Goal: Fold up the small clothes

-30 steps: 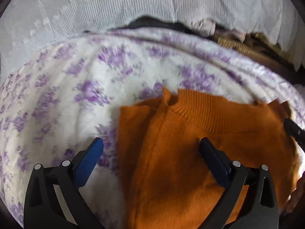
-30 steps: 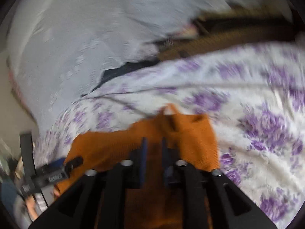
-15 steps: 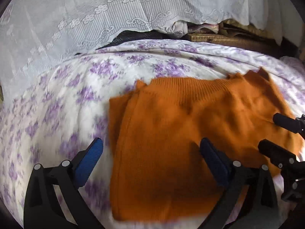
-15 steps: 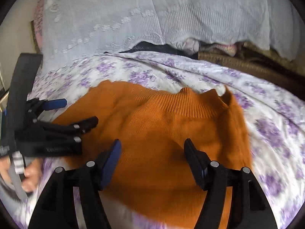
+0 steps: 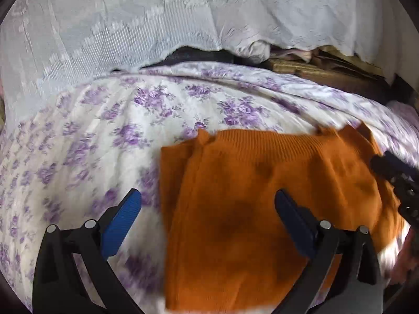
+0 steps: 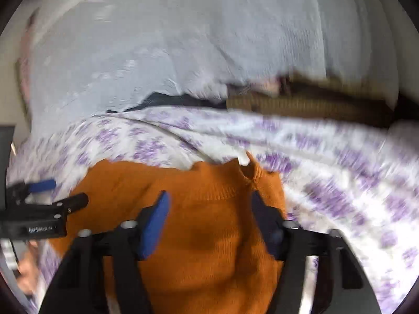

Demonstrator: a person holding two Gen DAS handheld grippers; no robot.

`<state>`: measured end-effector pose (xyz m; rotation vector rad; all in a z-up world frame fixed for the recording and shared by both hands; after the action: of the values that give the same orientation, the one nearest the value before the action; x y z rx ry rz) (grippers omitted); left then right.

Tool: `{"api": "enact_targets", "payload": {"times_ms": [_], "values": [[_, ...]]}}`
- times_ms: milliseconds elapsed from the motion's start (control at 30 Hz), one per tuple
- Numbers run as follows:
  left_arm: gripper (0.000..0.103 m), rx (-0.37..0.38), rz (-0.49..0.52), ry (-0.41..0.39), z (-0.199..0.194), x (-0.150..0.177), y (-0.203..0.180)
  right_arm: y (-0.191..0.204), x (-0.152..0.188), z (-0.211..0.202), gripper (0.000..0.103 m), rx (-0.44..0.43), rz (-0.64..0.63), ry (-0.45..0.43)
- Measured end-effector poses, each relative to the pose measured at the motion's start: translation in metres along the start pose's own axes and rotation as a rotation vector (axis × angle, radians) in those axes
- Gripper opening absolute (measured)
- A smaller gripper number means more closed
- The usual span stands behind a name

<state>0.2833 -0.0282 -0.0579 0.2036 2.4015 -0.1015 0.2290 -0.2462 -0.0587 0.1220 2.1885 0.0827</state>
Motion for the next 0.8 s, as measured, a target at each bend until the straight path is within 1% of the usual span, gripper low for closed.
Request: {"api": "enact_targets", "payload": {"times_ms": [33,67,100,133,200,267,300,333,400,433,467,533,567,600,633,700,733,800], "values": [[0.099,0.011,-0.002,0.054,0.018,-0.001,-0.003,-0.007,0.003,0.018,0.045,-0.02,0.05,0.059],[0.099,0.006,0.012,0.105,0.034,0.002,-0.006,-0.013,0.008,0.032,0.041,-0.014,0.074,0.109],[0.099,0.0,0.023,0.137,0.048,0.006,-0.006,-0.019,0.012,0.04,0.041,-0.021,0.093,0.133],[0.099,0.029,-0.008,0.113,0.052,0.008,-0.002,-0.026,0.013,0.042,0.041,-0.06,0.142,0.135],[0.099,0.056,-0.049,0.129,0.05,0.008,0.005,-0.031,0.012,0.034,0.04,-0.081,0.177,0.106],[0.099,0.059,-0.095,0.099,0.04,0.011,0.015,-0.035,0.013,0.017,0.04,-0.074,0.198,0.05],[0.099,0.058,-0.114,0.083,0.034,0.012,0.019,-0.035,0.014,0.009,0.042,-0.066,0.199,0.029],[0.099,0.072,-0.129,0.063,0.026,0.012,0.021,-0.033,0.012,-0.001,0.042,-0.067,0.199,-0.001],[0.099,0.089,-0.129,0.031,0.018,0.01,0.018,-0.022,0.006,-0.012,0.044,-0.089,0.174,-0.053],[0.099,0.058,-0.106,0.018,0.019,0.007,0.014,-0.012,0.002,-0.009,0.044,-0.092,0.141,-0.051],[0.099,0.001,-0.077,0.01,0.022,0.004,0.011,-0.001,-0.002,-0.001,0.045,-0.078,0.095,-0.032],[0.099,-0.139,-0.018,-0.001,0.028,0.001,0.009,0.011,-0.013,0.015,0.045,-0.046,0.054,-0.013],[0.099,-0.163,-0.006,0.002,0.031,0.001,0.009,0.014,-0.015,0.02,0.047,-0.034,0.051,-0.007],[0.099,-0.154,-0.006,0.008,0.032,0.0,0.009,0.019,-0.018,0.032,0.053,-0.027,0.042,0.033],[0.099,-0.147,-0.01,0.022,0.035,0.001,0.01,0.024,-0.015,0.043,0.053,-0.022,0.022,0.093],[0.099,-0.149,-0.012,0.05,0.042,0.004,0.012,0.03,-0.006,0.075,0.059,0.012,-0.007,0.189],[0.099,-0.134,-0.028,0.063,0.044,0.005,0.015,0.031,-0.003,0.082,0.059,0.019,-0.028,0.201],[0.099,-0.102,-0.059,0.076,0.046,0.005,0.02,0.03,-0.006,0.075,0.058,0.013,-0.016,0.191]]}}
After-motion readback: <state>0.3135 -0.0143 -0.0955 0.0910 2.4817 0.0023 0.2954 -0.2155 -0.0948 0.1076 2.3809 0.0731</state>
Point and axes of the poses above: each gripper's, at about its wrist camera, not at the fingertips, and z roughly the way its jaws point, y to its left, x to its underside, the point moved 5 cm from there along z, roughly the way its jaws point, and after that the axes turned 2 degrees about -z, right-handed, at the moved point
